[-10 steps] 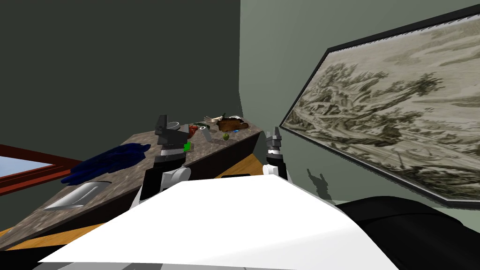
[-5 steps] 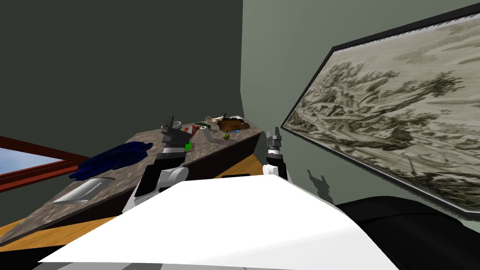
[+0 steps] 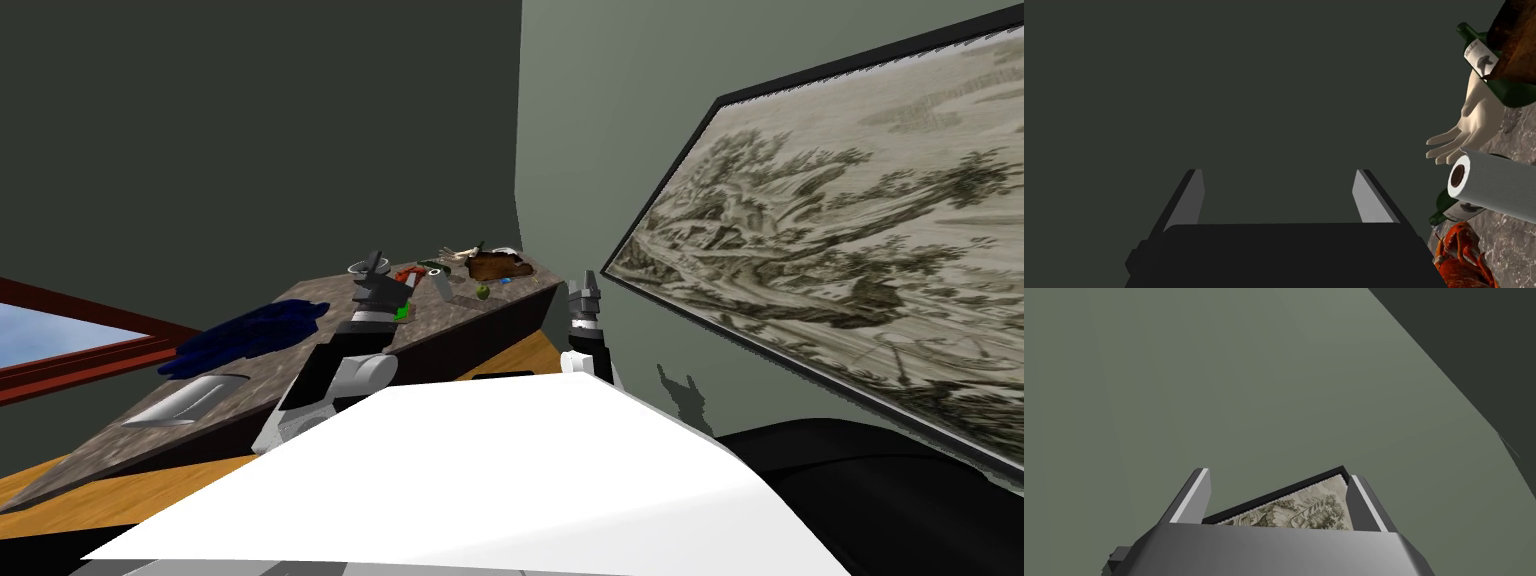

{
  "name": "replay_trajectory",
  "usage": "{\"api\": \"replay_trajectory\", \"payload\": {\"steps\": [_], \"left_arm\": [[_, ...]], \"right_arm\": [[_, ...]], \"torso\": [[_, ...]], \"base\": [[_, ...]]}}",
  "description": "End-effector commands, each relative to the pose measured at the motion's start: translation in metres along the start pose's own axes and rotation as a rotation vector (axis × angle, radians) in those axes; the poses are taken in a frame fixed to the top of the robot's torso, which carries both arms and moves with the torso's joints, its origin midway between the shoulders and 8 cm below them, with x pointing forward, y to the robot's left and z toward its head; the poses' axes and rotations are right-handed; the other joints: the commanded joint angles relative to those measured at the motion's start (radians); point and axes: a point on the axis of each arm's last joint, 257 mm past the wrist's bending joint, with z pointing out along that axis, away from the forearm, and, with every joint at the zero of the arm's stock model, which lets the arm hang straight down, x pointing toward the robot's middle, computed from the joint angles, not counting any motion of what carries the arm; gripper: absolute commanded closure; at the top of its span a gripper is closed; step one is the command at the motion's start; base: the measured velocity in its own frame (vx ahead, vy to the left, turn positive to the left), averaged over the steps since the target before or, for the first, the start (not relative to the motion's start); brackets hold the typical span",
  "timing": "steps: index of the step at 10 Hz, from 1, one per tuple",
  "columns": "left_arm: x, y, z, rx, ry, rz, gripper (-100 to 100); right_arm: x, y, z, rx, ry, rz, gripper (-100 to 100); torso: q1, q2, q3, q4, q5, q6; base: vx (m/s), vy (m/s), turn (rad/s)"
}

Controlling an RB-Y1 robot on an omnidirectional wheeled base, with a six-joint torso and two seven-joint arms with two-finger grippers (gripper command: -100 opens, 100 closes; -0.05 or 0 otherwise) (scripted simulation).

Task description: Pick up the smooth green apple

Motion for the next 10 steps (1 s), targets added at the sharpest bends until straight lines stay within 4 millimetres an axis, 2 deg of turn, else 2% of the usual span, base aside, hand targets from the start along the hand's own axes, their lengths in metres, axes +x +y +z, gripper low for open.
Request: {"api": "replay_trajectory", "payload": {"steps": [1,10], "left_arm": [[-0.003,0.011,0.001,-0.047,-0.004,-0.018,-100],[-0.019,0.057,0.001,-0.253,-0.034,-0.110,-100]], "right_arm": [[0.000,0.000,0.000,0.000,0.000,0.000,0],[0.000,0.000,0.000,0.000,0.000,0.000,0]], "torso": [[0.000,0.000,0.000,0.000,0.000,0.000],[0.000,0.000,0.000,0.000,0.000,0.000]], "base": [[0.015,-0.028,0.031],[0.012,-0.025,0.024]]}}
